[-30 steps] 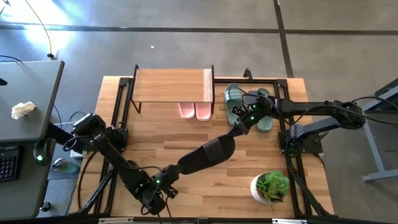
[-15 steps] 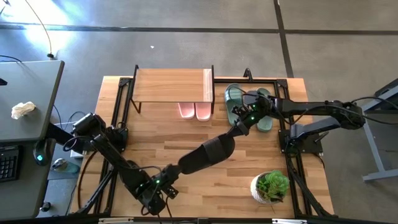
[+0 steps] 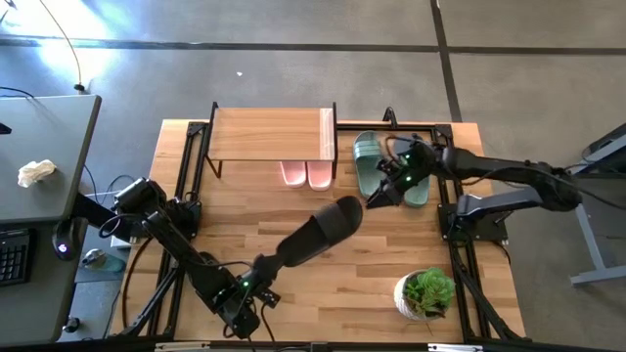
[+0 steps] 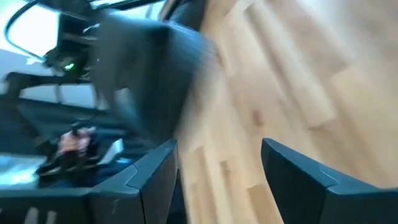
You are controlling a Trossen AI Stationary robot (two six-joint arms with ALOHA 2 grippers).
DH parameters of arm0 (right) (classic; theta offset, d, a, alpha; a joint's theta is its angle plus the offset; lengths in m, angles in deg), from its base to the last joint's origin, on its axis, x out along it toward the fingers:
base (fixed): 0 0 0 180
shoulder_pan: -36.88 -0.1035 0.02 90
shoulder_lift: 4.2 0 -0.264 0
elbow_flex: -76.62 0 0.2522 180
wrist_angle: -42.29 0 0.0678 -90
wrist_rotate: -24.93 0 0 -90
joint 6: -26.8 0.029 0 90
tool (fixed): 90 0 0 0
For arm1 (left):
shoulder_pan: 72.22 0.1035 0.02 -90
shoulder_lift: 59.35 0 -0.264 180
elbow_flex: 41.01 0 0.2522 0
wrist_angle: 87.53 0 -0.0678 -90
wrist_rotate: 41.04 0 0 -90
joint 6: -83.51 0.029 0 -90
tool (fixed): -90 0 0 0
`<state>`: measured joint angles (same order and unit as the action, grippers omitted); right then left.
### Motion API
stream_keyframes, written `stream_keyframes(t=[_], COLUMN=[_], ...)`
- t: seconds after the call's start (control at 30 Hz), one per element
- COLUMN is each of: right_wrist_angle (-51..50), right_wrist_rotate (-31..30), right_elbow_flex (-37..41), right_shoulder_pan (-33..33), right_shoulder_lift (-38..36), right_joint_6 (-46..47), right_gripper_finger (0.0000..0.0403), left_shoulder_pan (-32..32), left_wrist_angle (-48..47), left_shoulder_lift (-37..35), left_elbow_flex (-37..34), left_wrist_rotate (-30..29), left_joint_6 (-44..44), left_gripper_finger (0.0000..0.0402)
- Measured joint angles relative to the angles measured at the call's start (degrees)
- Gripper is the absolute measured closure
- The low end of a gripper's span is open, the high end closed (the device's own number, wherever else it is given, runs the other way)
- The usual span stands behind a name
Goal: Pick and place slides into the shelf
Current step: Put the right black slipper under the shelf
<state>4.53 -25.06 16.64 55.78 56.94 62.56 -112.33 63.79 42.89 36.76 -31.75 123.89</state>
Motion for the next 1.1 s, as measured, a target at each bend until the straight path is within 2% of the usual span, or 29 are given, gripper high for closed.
stream_keyframes(t=[0.13, 0.33, 0.5, 0.6, 0.67, 0.8, 0.87, 0.93, 1.1], right_wrist_angle=[-5.8, -8.8, -10.3, -10.3, -10.4, -10.5, -10.5, -10.5, -10.5], right_wrist_rotate=[-4.4, -9.8, -12.3, -13.9, -14.6, -16.5, -17.1, -17.6, -19.9], right_elbow_flex=[0.0, 0.0, 0.0, 0.0, 0.0, 0.0, 0.0, 0.0, 0.0], right_shoulder_pan=[2.6, 2.5, 0.6, -1.1, -2.2, -4.4, -5.3, -6.2, -7.7], right_shoulder_lift=[-5.6, -13.0, -17.1, -18.6, -19.3, -19.6, -19.6, -19.6, -19.6], right_joint_6=[-2.8, -2.6, -1.3, -1.2, -1.1, -1.1, -1.1, -1.1, -1.3], right_gripper_finger=[0.0180, 0.0180, 0.0180, 0.0180, 0.0180, 0.0180, 0.0180, 0.0180, 0.0180], left_shoulder_pan=[-0.2, -0.4, -0.3, -0.4, -0.4, -0.8, -0.9, -0.9, -0.7], left_wrist_angle=[0.0, 0.0, 0.2, 0.7, 1.6, 0.9, -3.4, -13.7, -48.7], left_shoulder_lift=[0.0, 0.0, 0.0, 0.0, 0.0, 0.0, 0.0, 0.0, 0.0], left_elbow_flex=[1.1, 5.5, 10.2, 12.3, 13.4, 15.1, 16.0, 17.2, 18.8], left_wrist_rotate=[-4.0, -9.6, -9.3, -8.5, -3.9, 11.0, 17.7, 22.6, 34.4], left_joint_6=[1.2, 2.8, 2.9, -2.2, -7.6, -22.3, -30.8, -41.7, -74.2], left_gripper_finger=[0.0353, 0.0353, 0.0353, 0.0353, 0.0353, 0.0353, 0.0353, 0.0353, 0.0353])
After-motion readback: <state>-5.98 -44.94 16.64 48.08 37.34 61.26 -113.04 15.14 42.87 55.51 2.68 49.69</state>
